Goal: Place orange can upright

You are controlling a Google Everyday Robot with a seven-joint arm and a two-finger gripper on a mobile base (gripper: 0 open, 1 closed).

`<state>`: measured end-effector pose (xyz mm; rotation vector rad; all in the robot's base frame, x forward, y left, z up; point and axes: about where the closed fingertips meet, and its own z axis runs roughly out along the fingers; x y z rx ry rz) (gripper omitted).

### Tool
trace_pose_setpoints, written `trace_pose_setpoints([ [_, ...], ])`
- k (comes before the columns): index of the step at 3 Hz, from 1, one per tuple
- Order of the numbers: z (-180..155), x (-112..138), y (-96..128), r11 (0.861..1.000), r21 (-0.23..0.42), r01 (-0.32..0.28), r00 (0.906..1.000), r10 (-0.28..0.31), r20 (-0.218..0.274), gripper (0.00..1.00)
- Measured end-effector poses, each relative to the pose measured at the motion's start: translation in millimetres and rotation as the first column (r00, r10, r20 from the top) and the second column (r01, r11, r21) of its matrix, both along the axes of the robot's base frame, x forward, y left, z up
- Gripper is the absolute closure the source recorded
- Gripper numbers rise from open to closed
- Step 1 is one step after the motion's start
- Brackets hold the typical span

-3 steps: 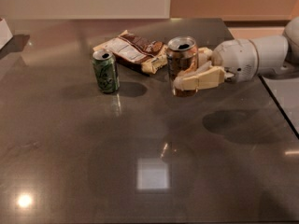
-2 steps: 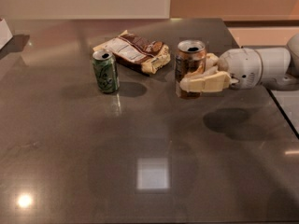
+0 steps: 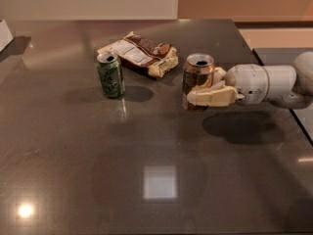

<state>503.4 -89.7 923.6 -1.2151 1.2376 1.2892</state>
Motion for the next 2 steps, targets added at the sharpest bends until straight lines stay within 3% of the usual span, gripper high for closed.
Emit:
trace_pose_setpoints([
  [2,-18.7,-4.5,17.5,1.0,0.017,-0.023,0.9989,0.022,0.042,1.0],
])
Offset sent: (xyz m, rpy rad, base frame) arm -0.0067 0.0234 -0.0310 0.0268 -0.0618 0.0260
